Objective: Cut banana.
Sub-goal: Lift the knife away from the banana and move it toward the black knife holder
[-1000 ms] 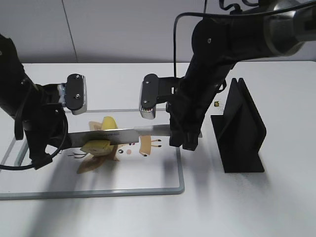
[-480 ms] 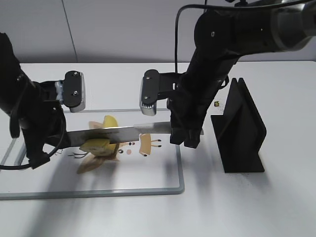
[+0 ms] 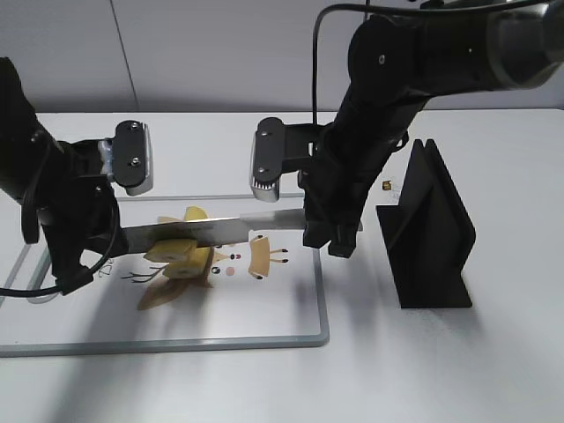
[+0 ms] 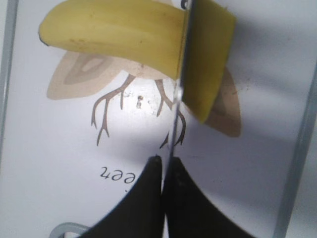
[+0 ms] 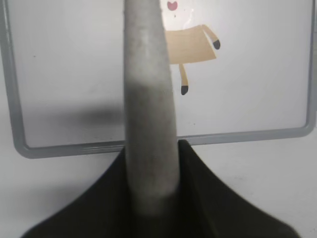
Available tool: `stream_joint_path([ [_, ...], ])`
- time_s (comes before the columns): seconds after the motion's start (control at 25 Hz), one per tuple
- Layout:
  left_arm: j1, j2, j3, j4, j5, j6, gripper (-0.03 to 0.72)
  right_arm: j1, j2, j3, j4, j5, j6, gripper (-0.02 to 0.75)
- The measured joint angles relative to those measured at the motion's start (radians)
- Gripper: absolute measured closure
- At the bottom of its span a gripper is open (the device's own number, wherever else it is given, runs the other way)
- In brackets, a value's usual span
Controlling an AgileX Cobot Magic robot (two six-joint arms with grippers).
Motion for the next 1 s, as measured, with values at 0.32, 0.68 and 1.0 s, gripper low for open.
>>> stream_joint_path([
  [0.32,0.0,0.025,0.0,-0.011,-0.017,-0.001,0.695,0.0,0.0,0.003,-0.018,-0.023,-0.005,0.565],
  [0.68,-0.001,0.03,0.038,-0.032,-0.04,-0.005,0.695,0.001,0.0,0.004,-0.018,-0.025,-0.052,0.565],
  [1.0,-0.003,-0.021,0.042,-0.021,-0.045,-0.005,0.695,0.001,-0.015,0.004,-0.012,-0.004,-0.05,0.567],
])
